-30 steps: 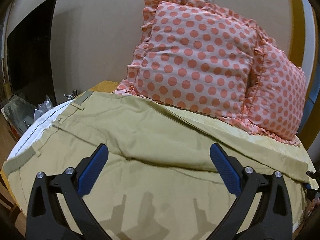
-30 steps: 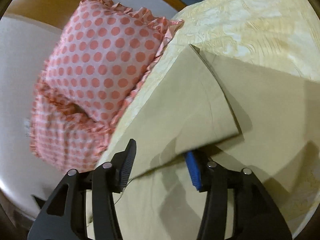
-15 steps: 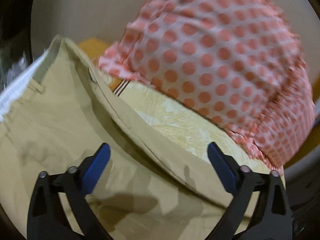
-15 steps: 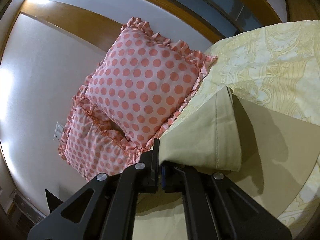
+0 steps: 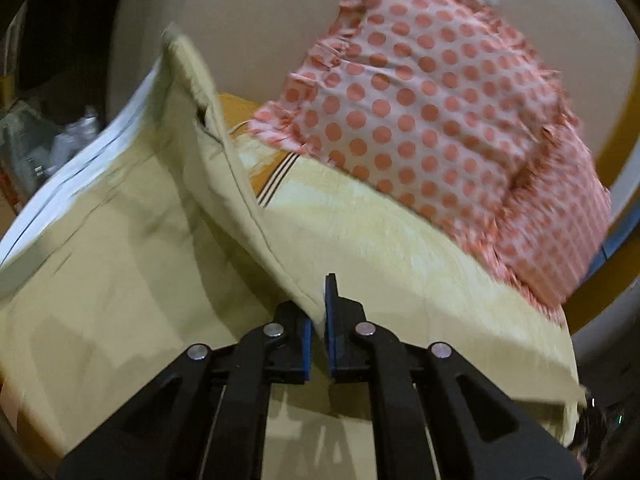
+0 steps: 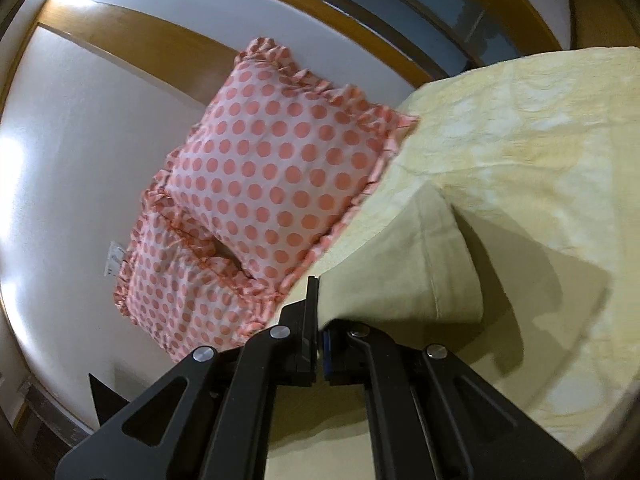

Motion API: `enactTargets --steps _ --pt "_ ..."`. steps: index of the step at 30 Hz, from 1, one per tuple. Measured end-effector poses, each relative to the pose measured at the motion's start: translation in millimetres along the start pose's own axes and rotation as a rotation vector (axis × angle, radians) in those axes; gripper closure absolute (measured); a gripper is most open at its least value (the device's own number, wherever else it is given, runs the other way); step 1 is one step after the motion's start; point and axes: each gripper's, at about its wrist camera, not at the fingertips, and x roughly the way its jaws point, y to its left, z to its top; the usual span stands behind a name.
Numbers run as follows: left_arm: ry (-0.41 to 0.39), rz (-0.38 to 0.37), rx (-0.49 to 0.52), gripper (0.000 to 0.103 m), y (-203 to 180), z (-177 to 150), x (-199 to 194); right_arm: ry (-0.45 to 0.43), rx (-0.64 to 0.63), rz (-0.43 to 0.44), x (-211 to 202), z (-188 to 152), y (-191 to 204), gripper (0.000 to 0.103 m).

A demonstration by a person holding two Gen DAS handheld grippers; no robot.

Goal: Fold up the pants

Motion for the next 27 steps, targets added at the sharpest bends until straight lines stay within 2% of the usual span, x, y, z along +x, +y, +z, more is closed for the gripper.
enactTargets --steps 3,6,13,16,18,20,21,22,23,24,25,26,27 --pt "0.011 0.060 -0.010 0.096 18 -53 -31 0.030 0.010 -0.049 -7 -8 -16 0.101" --pt "0.047 0.079 -0.056 0.096 32 -85 -36 0.049 0.037 -0.096 -10 -17 -32 0.101" --pt "0.040 0.069 -0.059 0.096 38 -101 -35 0.047 0.013 -0.141 -15 -21 -37 0.101" --pt "0.035 0.062 -0.038 0.097 39 -109 -38 0.044 0.012 -0.192 -21 -26 -40 0.102" --pt "0.029 0.056 -0.024 0.097 40 -111 -40 0.041 -0.035 -0.244 -26 -30 -35 0.101" --pt "0.030 0.048 -0.010 0.091 41 -111 -42 0.037 -0.097 -0.284 -31 -34 -27 0.101" --pt "0.019 0.048 -0.003 0.087 42 -112 -46 0.033 -0.123 -0.302 -33 -35 -23 0.095" --pt "0.004 0.056 0.000 0.073 42 -112 -51 0.018 -0.140 -0.320 -38 -35 -18 0.085" --pt "-0.013 0.063 0.002 0.055 43 -113 -56 -0.013 -0.142 -0.345 -45 -34 -15 0.046" --pt "-0.054 0.081 0.003 0.048 44 -113 -66 -0.048 -0.135 -0.358 -52 -33 -14 0.016" --pt "-0.092 0.083 0.001 0.047 45 -113 -75 -0.096 -0.131 -0.364 -59 -32 -13 0.017" --pt "-0.122 0.092 -0.006 0.046 46 -112 -82 -0.135 -0.134 -0.371 -65 -32 -13 0.024" --pt "-0.146 0.111 -0.014 0.043 47 -111 -88 -0.132 -0.132 -0.396 -65 -31 -15 0.029"
